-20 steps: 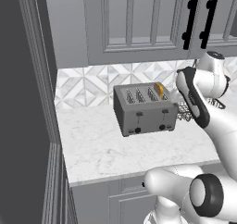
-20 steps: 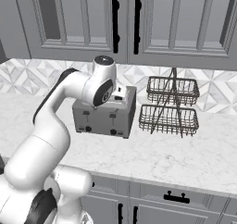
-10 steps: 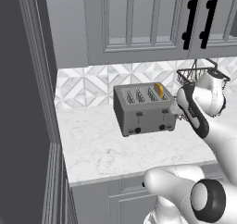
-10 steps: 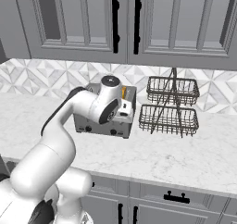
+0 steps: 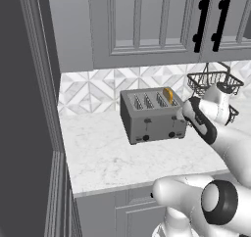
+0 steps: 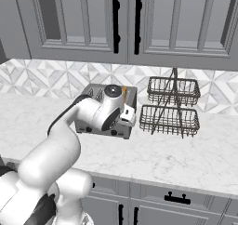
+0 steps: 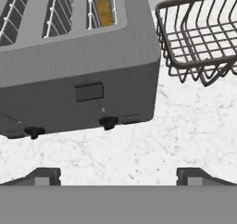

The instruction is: Start the toaster. Once the lever pops up, take the bread to the plate on the dining counter.

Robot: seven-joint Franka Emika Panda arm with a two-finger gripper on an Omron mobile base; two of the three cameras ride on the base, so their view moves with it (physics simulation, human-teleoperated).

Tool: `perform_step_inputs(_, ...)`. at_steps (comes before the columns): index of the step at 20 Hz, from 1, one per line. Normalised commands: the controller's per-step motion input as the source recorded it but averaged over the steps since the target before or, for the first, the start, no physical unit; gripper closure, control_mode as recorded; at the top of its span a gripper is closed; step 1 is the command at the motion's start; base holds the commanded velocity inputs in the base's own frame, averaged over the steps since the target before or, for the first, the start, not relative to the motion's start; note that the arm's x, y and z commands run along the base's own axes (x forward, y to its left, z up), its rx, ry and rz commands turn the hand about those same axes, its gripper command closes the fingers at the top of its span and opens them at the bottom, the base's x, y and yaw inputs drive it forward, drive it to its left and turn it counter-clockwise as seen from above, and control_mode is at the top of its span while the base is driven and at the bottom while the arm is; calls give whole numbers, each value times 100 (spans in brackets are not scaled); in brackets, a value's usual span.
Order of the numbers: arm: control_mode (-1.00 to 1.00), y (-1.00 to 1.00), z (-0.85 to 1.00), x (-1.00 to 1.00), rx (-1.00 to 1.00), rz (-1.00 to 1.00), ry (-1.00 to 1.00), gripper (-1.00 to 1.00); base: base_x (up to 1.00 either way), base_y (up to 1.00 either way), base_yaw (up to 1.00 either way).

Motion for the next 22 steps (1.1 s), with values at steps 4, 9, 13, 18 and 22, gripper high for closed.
perform_step_inputs(4,-100,-13,0,37,12,-5,0,-100,0,0,0)
perform_step_inputs(9,-100,-1,-8,23,8,-3,-1,-100,0,0,0)
perform_step_inputs(13,-100,0,-19,20,2,-4,-7,-100,0,0,0)
perform_step_inputs(18,-100,0,-33,16,0,-6,-3,-100,0,0,0)
perform_step_inputs(22,-100,0,-26,27,0,-6,0,-100,0,0,0)
